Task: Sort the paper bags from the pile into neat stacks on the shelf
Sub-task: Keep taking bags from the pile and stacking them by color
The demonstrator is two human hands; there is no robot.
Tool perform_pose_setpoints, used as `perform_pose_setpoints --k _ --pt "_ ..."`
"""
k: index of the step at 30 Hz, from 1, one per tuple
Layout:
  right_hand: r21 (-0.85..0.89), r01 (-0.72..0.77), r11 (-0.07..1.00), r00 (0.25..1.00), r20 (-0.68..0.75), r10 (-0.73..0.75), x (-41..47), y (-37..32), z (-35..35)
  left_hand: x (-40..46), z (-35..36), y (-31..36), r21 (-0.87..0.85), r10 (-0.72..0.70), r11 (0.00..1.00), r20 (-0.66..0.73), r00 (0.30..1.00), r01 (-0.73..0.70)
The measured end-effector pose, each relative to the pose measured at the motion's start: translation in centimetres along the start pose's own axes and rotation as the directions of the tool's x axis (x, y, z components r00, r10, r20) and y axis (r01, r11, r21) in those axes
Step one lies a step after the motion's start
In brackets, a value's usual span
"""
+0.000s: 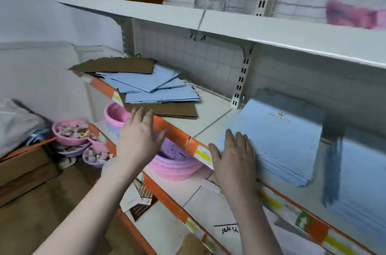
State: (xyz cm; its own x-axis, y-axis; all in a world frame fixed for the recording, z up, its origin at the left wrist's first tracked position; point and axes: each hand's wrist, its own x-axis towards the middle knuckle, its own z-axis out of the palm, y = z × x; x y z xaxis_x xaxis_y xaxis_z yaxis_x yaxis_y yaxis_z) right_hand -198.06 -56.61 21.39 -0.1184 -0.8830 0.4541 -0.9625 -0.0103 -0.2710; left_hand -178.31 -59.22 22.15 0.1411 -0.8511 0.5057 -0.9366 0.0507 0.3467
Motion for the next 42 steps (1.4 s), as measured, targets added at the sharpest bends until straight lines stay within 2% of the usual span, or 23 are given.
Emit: perform_pose_setpoints --k 4,7,11,16,19,27,30,36,42 --pt "0.038 0.012 0.999 0.999 0.043 -0.014 0.8 -7.5 2.6 2.4 -2.4 -7.6 0.047 -0.051 0.998 -0.002 0.999 0.052" --pt "0.070 0.021 0.997 1.000 -0.013 -0.020 1.4 -11.9 4.9 4.2 -3.6 -12.0 0.055 -0.073 0.996 -0.018 0.997 0.074" --pt "0.119 0.002 0.993 1.000 -0.019 0.001 2.7 -16.6 6.5 6.0 -4.4 -16.7 0.045 -0.110 0.993 -0.003 0.994 0.110" --pt "0.105 0.031 0.994 1.000 -0.008 -0.031 6.7 -20.4 8.6 9.5 -3.8 -21.0 0.058 -0.157 0.986 -0.010 0.987 0.158" --pt "0.083 0.060 0.995 0.996 0.054 -0.065 9.3 -22.5 10.1 12.5 -2.9 -23.3 0.070 -0.153 0.985 -0.035 0.988 0.156" --pt "0.039 0.046 0.998 0.992 0.117 -0.050 19.9 -27.5 15.7 24.9 0.8 -29.2 0.075 -0.132 0.988 -0.005 0.991 0.132" --pt "-0.004 0.084 0.996 0.987 0.138 -0.082 23.7 -29.2 17.5 29.2 2.1 -31.0 0.074 -0.146 0.987 -0.004 0.989 0.146" --pt "-0.061 0.145 0.988 0.978 0.161 -0.134 28.5 -31.9 20.8 34.7 5.0 -34.0 0.081 -0.185 0.981 0.078 0.980 0.179" --pt "-0.156 0.084 0.984 0.975 0.216 -0.050 31.3 -32.6 23.5 39.3 8.8 -36.5 0.114 -0.159 0.984 0.231 0.960 0.135"
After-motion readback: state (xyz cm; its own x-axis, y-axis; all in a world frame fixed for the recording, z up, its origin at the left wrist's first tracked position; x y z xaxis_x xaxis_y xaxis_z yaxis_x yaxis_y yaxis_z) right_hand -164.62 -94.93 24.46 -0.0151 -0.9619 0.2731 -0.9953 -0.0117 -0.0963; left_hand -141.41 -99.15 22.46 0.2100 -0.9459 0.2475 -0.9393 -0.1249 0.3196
